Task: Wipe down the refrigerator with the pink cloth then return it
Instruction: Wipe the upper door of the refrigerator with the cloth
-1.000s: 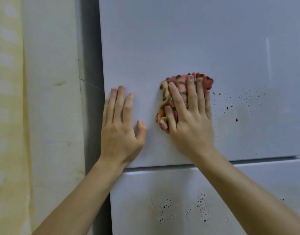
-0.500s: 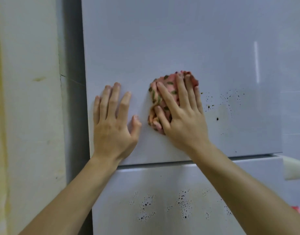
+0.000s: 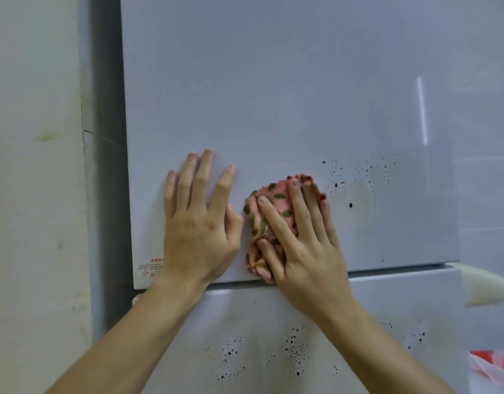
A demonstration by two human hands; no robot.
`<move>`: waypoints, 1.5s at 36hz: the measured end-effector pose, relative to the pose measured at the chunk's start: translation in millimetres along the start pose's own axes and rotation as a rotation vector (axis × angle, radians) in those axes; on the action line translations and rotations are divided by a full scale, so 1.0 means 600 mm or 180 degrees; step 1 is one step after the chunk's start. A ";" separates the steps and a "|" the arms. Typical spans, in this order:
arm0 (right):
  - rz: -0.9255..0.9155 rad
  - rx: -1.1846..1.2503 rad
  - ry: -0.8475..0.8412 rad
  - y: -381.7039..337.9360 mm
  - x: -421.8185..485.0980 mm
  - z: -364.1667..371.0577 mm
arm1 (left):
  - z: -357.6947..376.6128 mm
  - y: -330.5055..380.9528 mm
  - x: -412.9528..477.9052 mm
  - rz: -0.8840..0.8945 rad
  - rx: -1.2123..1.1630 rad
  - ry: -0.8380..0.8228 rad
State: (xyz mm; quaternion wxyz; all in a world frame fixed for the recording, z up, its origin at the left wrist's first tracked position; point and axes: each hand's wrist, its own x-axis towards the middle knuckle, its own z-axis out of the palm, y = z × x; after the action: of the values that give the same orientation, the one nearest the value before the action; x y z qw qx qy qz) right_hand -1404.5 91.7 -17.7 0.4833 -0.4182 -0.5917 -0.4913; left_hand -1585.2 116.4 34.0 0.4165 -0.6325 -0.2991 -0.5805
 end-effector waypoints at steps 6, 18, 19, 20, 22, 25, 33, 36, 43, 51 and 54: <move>0.0335 -0.0102 0.0301 0.041 0.111 0.004 | 0.001 -0.001 0.002 -0.0020 0.0036 -0.0016; 0.0477 -0.0068 0.0190 0.038 0.056 -0.006 | -0.006 0.010 0.004 0.0121 0.0015 -0.0064; 0.0410 -0.0077 0.0134 0.040 0.034 -0.010 | -0.006 0.014 0.004 0.0137 -0.0020 -0.0067; 0.0348 -0.0084 0.0068 0.044 0.013 -0.014 | -0.006 0.019 0.004 0.0147 -0.0053 -0.0072; 0.0232 -0.0120 -0.0057 0.054 -0.021 -0.023 | -0.004 0.030 0.004 0.0167 -0.0094 -0.0081; 0.0128 -0.0208 -0.0176 0.071 -0.039 -0.033 | 0.001 0.049 0.005 0.0306 -0.0054 -0.0104; 0.0325 -0.0360 0.0013 0.115 0.047 -0.033 | 0.020 0.066 0.005 0.0246 -0.0100 -0.0131; 0.0594 -0.0272 0.0073 0.137 0.106 -0.037 | 0.023 0.064 -0.001 0.0253 -0.0137 -0.0119; 0.0777 -0.0171 0.0056 0.135 0.082 -0.036 | 0.030 0.065 -0.002 0.0228 -0.0080 -0.0073; 0.0685 -0.0090 -0.0125 0.151 -0.057 -0.055 | 0.037 0.064 -0.002 0.0363 0.0066 -0.0010; 0.0641 -0.0070 -0.0171 0.157 -0.049 -0.057 | 0.040 0.064 -0.003 0.0377 0.0075 0.0026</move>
State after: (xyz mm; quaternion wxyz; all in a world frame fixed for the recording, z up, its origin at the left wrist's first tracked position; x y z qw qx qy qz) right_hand -1301.9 73.0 -28.4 0.5096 -0.4938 -0.5540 -0.4353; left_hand -1540.7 119.1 26.0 0.4587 -0.6417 -0.2662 -0.5539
